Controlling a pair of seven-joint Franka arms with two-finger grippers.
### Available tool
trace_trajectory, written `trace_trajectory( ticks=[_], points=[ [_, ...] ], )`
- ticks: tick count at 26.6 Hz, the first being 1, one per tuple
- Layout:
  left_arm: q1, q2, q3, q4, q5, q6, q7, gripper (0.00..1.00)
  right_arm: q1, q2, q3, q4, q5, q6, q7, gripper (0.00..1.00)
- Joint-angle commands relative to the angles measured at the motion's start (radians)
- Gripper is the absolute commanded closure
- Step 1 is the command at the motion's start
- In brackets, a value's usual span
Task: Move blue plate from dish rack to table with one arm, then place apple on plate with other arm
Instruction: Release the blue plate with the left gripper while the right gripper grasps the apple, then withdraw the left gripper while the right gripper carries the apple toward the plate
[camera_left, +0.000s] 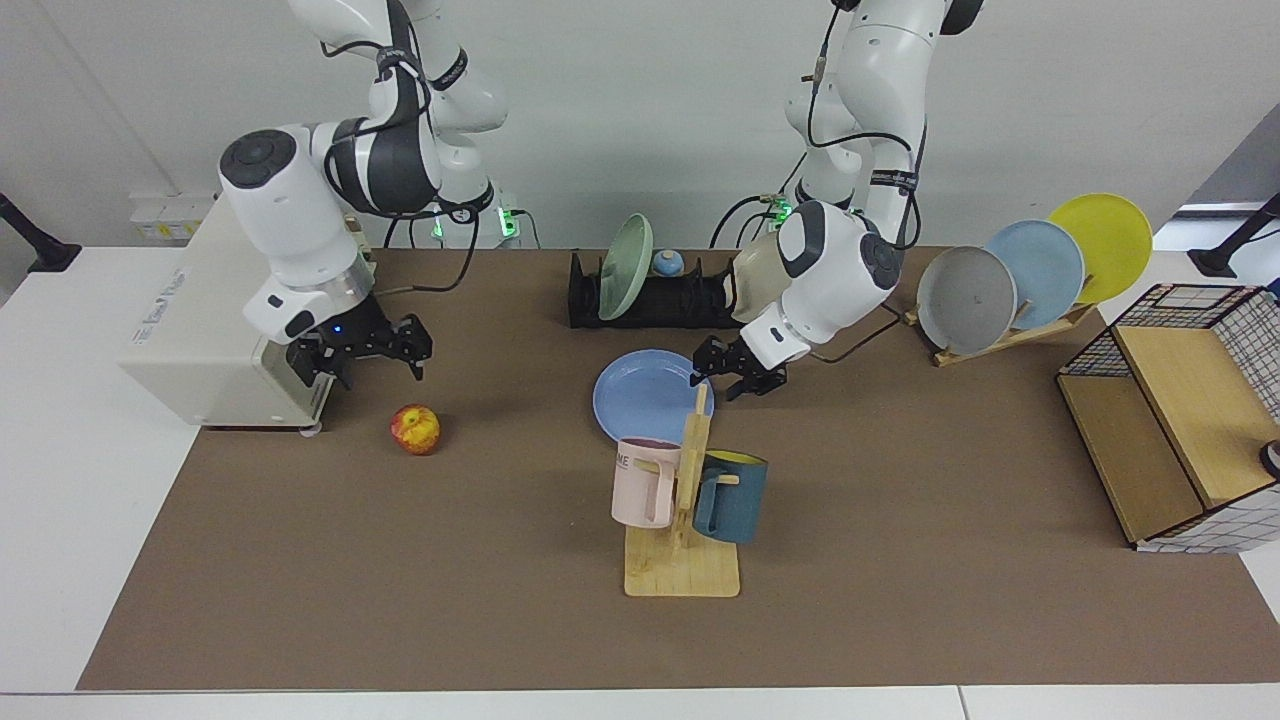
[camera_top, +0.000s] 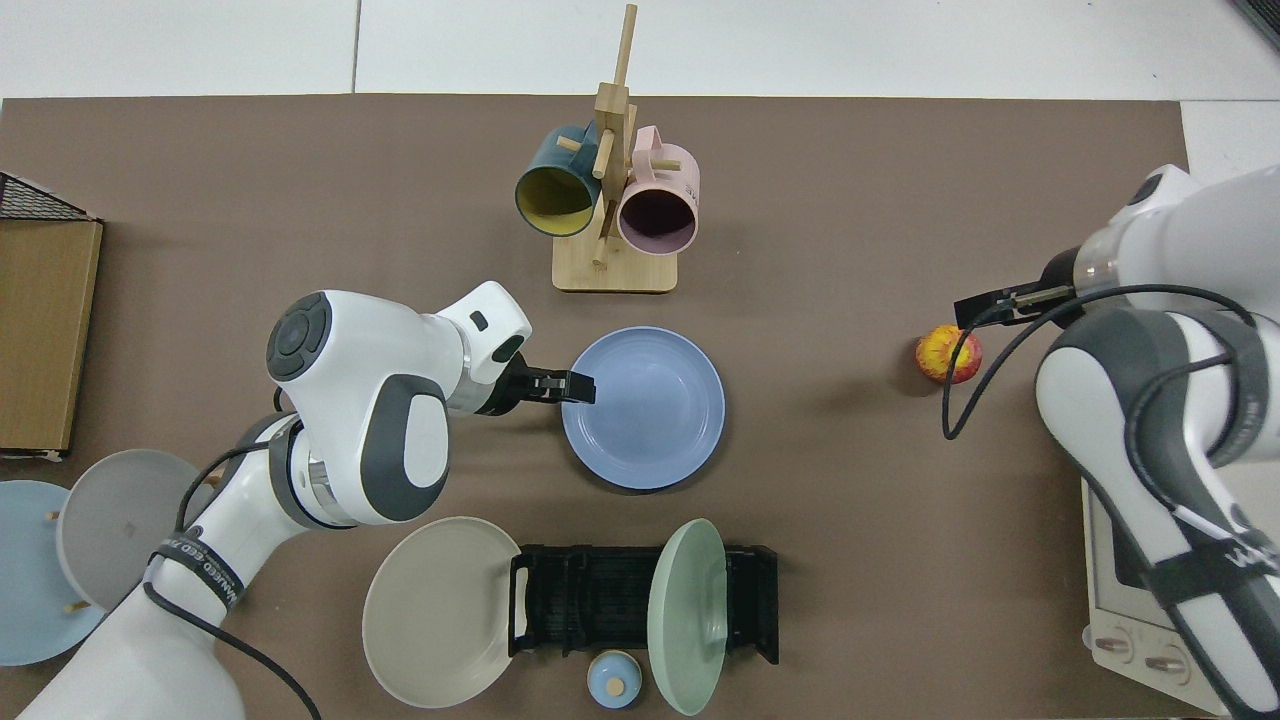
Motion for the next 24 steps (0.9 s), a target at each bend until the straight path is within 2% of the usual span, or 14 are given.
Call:
trace_trajectory(
  ticks=[1, 5, 10, 14, 17, 21, 24],
  points=[
    [0.0, -0.019, 0.017, 0.048, 0.148, -0.03, -0.091, 0.01, 0.019, 0.031, 0.001, -0.058, -0.002, 0.096, -0.014, 0.0],
    [0.006, -0.029, 0.018, 0.124, 0.28, -0.142, -0.169, 0.01, 0.031, 0.072, 0.0, -0.098, -0.005, 0.197, -0.027, 0.0],
    [0.022, -0.08, 0.015, 0.187, 0.441, -0.261, -0.223, 0.01, 0.018, 0.094, -0.002, -0.128, -0.017, 0.237, -0.124, 0.0],
    [0.046, -0.161, 0.017, 0.204, 0.452, -0.341, -0.231, 0.01, -0.002, 0.101, 0.0, -0.159, -0.016, 0.28, -0.135, 0.0],
    [0.062, -0.192, 0.017, 0.244, 0.463, -0.454, -0.231, 0.01, -0.001, 0.103, 0.0, -0.19, -0.016, 0.326, -0.136, 0.0],
    [0.072, -0.229, 0.017, 0.295, 0.556, -0.587, -0.224, 0.01, -0.004, 0.108, 0.0, -0.204, -0.016, 0.334, -0.139, 0.0],
    [0.075, -0.266, 0.018, 0.299, 0.567, -0.634, -0.221, 0.01, -0.004, 0.111, -0.002, -0.213, -0.017, 0.334, -0.141, 0.0]
  ],
)
